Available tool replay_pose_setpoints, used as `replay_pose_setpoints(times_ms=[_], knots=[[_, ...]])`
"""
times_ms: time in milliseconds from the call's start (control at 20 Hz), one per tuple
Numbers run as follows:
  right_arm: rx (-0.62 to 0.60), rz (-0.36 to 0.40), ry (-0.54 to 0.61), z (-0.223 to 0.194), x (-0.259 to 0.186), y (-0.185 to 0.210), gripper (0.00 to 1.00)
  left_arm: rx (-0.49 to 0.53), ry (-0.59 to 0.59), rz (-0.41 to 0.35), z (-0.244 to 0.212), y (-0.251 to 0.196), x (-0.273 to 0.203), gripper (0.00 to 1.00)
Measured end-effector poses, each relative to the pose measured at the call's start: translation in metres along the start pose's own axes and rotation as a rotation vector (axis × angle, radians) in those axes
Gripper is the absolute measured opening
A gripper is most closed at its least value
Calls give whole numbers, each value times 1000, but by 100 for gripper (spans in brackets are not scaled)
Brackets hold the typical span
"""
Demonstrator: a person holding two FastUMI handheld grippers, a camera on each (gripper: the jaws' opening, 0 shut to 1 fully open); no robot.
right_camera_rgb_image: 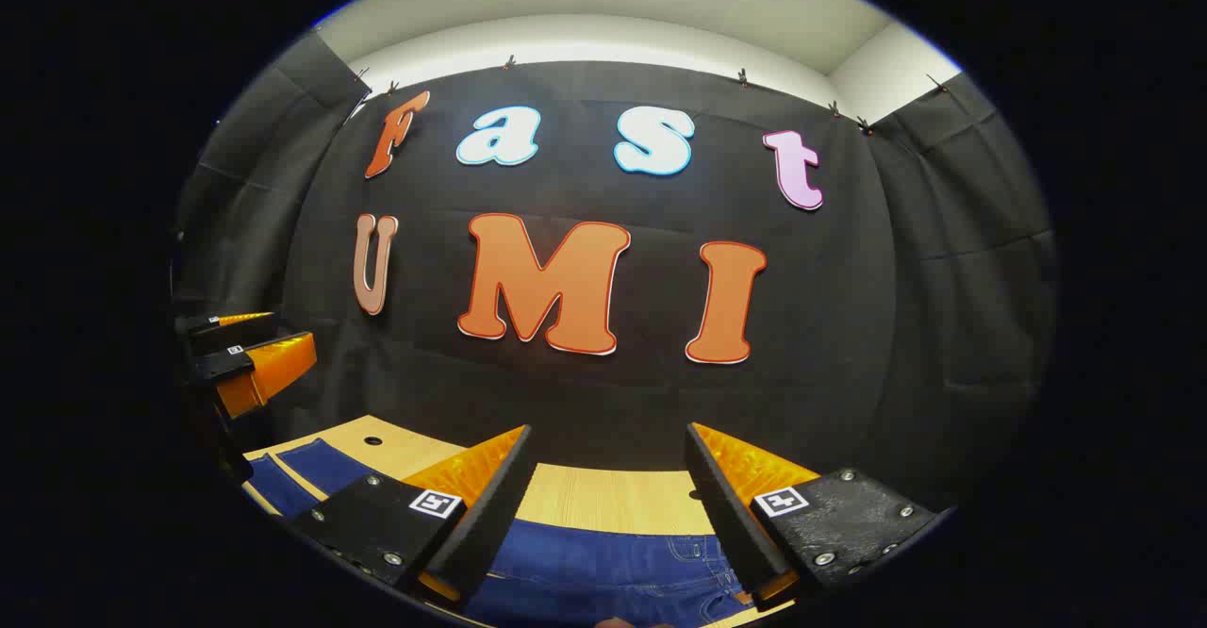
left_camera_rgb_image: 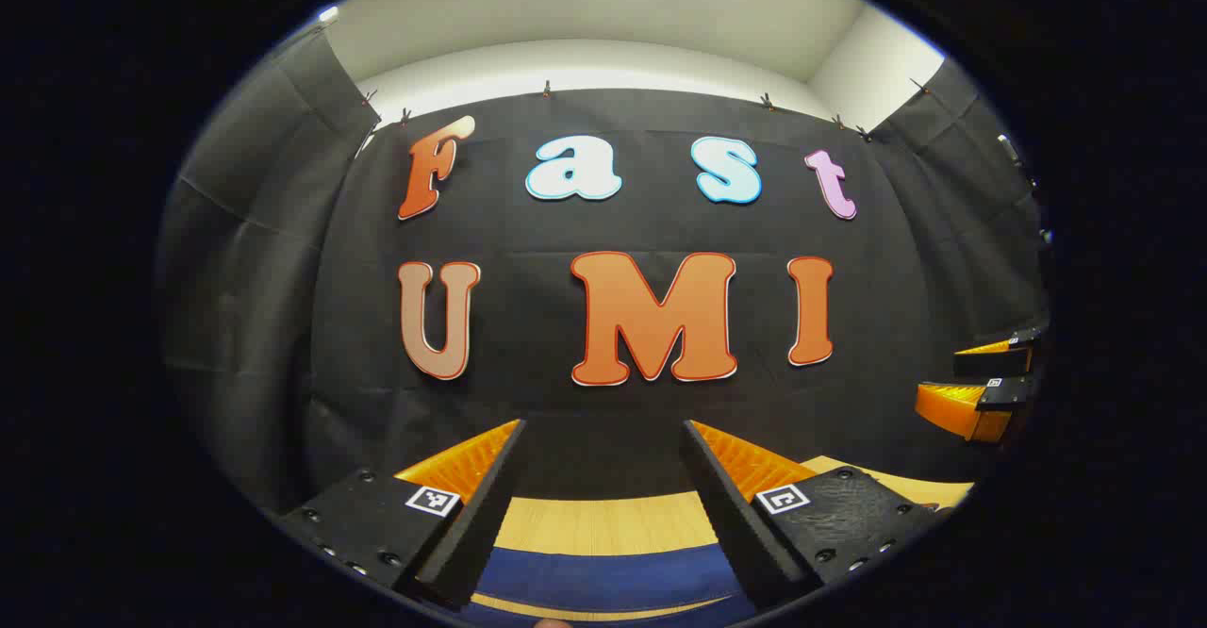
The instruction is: Grasp the waist and the cuffs of the jeans and fold them to make the two legs overlap; first hold the waist and fold one-third of the jeans toward the cuffs, then hold the cuffs and fold the remaining one-third in the same direction to finish folding.
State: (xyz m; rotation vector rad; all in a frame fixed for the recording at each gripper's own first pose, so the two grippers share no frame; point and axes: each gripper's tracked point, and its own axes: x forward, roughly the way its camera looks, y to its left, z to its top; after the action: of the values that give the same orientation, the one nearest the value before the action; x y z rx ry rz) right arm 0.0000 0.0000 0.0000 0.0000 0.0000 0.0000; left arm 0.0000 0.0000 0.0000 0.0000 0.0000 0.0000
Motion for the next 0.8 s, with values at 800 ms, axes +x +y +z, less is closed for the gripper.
replay_pose_setpoints(times_ms=[800], knots=[[-44, 16, 4, -3, 11, 10, 94, 60, 3, 85, -3, 30, -9, 98]])
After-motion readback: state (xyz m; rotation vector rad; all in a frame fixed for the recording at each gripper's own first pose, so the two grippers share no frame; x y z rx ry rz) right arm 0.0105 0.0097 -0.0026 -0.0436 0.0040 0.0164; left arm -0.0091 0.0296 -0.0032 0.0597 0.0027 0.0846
